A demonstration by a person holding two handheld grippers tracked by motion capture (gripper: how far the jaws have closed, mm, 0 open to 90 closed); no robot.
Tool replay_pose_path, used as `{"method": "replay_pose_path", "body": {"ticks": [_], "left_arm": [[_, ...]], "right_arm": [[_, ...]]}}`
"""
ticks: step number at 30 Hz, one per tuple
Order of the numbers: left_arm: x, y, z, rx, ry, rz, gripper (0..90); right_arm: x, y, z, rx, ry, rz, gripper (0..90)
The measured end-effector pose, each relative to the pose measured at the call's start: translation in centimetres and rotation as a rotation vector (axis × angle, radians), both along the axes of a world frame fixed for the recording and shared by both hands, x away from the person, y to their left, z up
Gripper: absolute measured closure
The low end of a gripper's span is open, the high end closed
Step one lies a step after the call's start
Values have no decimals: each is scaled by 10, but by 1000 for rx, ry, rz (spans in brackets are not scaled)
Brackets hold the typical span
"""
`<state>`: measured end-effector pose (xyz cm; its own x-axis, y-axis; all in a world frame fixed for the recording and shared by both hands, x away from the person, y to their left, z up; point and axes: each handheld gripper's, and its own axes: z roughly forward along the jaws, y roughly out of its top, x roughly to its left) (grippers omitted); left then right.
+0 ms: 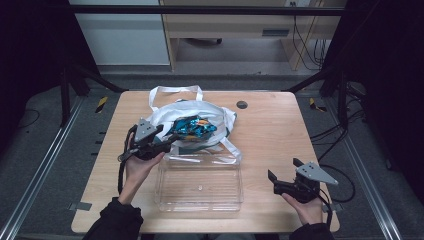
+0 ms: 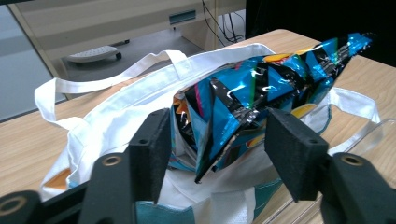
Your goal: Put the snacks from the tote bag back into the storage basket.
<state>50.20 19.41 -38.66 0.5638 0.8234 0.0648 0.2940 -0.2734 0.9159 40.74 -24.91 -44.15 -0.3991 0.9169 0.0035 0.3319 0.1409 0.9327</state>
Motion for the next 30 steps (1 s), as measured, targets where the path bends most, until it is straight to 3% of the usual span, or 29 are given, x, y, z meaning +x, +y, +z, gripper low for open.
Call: {"method": "replay_pose_path", "body": {"ticks": [3, 11, 20, 26, 30], "left_arm": [[2, -3, -3, 21, 8, -8, 456], [9, -9, -5, 23, 23, -33, 520], [8, -11, -5, 35, 41, -43, 790], [7, -12, -6, 48, 52, -37, 880], [5, -14, -6, 28, 60, -25, 888]], "right_arm": [[0, 0, 0, -2, 1, -1, 42], [2, 1, -1, -10, 4, 2, 43], [2, 1, -1, -10, 5, 0, 43], [2, 1, -1, -10, 8, 0, 44], [1, 0, -1, -10, 7, 0, 44]]}}
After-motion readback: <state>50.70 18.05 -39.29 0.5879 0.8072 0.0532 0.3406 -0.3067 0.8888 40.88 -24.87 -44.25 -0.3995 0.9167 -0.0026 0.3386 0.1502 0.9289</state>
